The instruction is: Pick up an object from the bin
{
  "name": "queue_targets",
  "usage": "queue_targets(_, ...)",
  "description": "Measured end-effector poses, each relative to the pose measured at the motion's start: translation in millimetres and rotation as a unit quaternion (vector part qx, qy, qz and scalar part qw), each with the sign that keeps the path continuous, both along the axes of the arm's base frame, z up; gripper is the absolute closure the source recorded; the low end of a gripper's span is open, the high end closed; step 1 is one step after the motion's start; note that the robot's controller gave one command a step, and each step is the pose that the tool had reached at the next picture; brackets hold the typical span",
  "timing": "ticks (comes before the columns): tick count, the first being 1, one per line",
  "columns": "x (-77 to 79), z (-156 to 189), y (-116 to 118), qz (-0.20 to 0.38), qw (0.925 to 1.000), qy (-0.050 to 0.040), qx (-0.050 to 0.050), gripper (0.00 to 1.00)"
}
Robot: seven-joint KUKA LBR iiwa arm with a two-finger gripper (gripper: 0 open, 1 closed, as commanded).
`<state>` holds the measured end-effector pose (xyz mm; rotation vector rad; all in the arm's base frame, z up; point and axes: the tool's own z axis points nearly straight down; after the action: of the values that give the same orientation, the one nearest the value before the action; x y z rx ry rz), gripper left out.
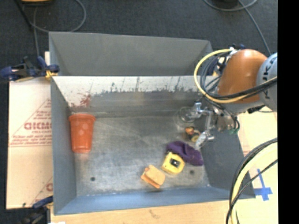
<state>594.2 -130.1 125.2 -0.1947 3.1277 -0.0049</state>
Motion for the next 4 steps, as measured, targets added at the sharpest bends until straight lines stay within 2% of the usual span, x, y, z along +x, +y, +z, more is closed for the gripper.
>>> queue_targets(1,-10.3,-24,15,-0.043,0.9991,0.0045,0.002,0.0)
queue_targets(2,-23.1,-18,29,-0.112,0.9937,0.0013,0.001,0.0)
queue_targets(3,-71.7,-45,35,0.069,0.9976,0.0076,-0.002,1.0)
queue_targets(4,-71.6,-45,35,0.07,0.9975,0.0076,-0.002,1.0)
